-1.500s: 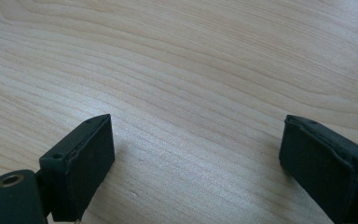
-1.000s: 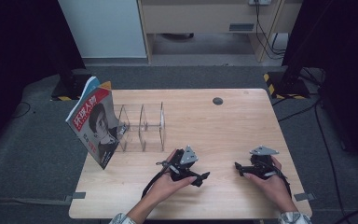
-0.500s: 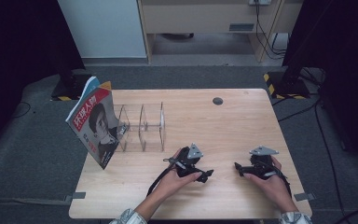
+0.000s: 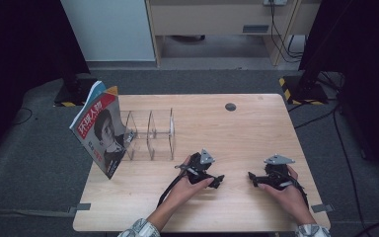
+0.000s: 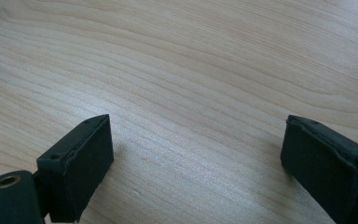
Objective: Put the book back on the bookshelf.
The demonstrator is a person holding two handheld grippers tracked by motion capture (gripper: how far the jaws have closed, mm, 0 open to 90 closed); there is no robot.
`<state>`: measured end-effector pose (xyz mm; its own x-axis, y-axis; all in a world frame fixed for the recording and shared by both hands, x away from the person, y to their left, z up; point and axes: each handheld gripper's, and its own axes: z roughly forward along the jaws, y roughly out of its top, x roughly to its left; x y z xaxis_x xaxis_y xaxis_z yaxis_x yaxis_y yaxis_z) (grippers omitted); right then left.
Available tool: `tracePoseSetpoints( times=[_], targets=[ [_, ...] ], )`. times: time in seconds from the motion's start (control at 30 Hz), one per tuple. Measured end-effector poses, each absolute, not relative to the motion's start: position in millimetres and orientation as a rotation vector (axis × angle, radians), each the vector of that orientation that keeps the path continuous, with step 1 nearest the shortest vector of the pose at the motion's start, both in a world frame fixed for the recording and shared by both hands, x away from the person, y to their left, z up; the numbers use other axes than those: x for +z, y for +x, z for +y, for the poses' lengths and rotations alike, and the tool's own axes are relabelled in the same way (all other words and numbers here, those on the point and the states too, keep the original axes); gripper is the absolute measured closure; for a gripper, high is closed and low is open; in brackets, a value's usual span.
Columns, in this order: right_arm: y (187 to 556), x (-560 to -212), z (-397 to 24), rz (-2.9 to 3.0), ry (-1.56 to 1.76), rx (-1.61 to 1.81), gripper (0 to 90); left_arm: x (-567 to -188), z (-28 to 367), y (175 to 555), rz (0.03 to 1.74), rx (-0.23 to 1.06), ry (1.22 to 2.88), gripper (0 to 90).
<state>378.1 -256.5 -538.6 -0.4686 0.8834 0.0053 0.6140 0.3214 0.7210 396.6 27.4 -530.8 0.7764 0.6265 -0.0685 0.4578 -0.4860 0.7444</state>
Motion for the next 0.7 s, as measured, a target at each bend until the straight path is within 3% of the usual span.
tracePoseSetpoints(
  times=[0.7],
  targets=[
    [377.6,-538.6,-256.1,2.201,1.332,0.941,9.6,-536.8,18.4,392.3,0.79,0.333,2.251,3.9]
  ],
)
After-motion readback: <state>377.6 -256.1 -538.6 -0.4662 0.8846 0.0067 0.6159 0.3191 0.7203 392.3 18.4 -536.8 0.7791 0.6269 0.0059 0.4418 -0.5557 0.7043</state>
